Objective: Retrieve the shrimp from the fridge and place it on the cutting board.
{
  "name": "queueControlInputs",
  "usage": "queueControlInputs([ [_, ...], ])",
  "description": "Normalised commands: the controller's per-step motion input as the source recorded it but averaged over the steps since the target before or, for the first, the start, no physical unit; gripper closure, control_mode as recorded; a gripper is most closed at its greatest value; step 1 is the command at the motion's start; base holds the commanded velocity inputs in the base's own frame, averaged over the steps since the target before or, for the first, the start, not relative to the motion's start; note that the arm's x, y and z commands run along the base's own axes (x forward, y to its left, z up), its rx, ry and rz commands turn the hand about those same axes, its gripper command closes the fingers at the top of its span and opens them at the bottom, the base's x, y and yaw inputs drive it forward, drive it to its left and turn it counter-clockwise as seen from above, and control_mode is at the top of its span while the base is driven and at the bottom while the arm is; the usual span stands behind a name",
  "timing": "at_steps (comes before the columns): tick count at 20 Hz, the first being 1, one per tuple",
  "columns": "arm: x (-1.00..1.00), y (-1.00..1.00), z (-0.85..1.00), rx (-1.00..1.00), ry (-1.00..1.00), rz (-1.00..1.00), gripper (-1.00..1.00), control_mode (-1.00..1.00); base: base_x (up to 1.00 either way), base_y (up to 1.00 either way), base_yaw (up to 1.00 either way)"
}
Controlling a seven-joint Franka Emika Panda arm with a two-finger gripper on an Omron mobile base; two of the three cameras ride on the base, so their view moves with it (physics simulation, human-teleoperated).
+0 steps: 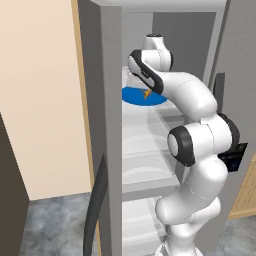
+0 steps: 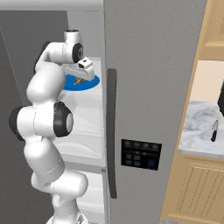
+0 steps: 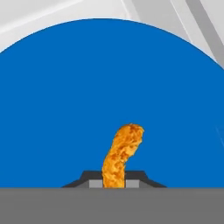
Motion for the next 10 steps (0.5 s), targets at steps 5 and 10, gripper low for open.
queueControlInputs([
  [5, -0.04, 0.00, 0.11, 0.00, -0.11, 0.00, 1.00, -1.00, 0.00, 0.00, 0.00],
  [10, -0.14, 0.00, 0.23, -0.02, -0.29, 0.00, 1.00, -1.00, 0.00, 0.00, 0.00],
])
